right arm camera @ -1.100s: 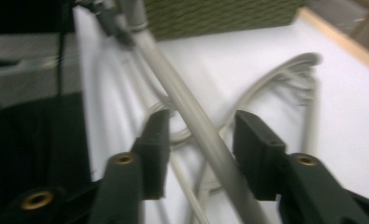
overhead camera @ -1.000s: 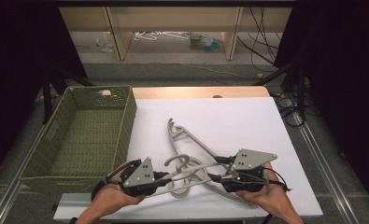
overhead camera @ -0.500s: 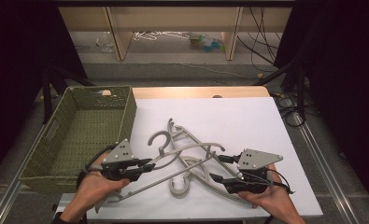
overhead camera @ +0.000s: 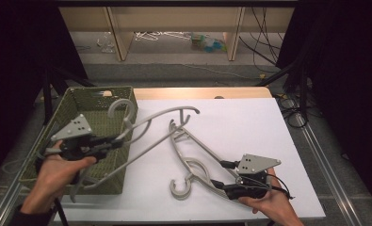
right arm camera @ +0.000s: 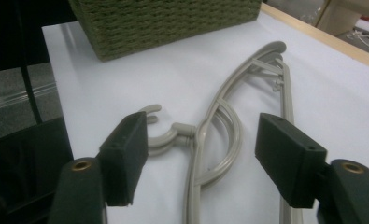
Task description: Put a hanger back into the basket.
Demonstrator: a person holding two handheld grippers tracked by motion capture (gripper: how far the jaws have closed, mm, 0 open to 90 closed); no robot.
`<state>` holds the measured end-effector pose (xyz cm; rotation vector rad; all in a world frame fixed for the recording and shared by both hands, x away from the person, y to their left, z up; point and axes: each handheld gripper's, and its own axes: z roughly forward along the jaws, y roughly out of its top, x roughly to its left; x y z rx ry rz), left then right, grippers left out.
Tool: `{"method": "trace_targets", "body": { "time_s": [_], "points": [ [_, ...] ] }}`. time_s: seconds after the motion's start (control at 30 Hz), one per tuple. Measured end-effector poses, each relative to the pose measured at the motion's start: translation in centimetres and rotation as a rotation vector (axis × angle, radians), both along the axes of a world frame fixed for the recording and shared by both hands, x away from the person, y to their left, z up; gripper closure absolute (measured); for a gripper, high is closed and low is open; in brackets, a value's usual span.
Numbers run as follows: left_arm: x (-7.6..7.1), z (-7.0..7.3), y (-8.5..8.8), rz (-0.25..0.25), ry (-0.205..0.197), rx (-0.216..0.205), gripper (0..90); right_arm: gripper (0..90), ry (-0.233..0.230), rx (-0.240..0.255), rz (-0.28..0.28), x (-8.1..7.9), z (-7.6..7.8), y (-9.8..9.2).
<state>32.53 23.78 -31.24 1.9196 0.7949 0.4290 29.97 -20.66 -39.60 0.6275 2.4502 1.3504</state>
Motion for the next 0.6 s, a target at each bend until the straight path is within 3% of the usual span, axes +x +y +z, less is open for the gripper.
{"method": "trace_targets", "body": {
  "time_s": [0.1, 0.13, 0.27, 0.33, 0.4, 0.6],
  "points": [
    [0.4, 0.5, 1.2, 0.044, -0.006, 0.004, 78.8, 33.1, 0.011, -0.001, -0.014, 0.1, -0.2, 0.0],
    [1.0, 0.8, 2.6, 0.088, -0.01, 0.01, 78.8, 32.1, 0.025, -0.006, -0.02, 0.1, -0.5, 0.0],
    [1.4, 1.0, 4.1, 0.127, 0.022, -0.02, 78.7, 32.0, 0.024, -0.005, -0.016, 0.2, -0.8, 0.0],
    [2.2, 1.1, 6.1, 0.183, -0.007, 0.013, 78.8, 31.6, 0.036, -0.013, -0.019, 0.2, -0.9, 0.0],
    [2.4, 1.1, 6.8, 0.203, 0.006, -0.003, 78.8, 31.3, 0.043, -0.016, -0.014, 0.2, -1.0, 0.0],
    [3.7, 0.9, 9.5, 0.264, 0.001, 0.004, 78.7, 28.8, 0.054, -0.023, -0.018, 0.4, -1.3, 0.1]
  ]
}}
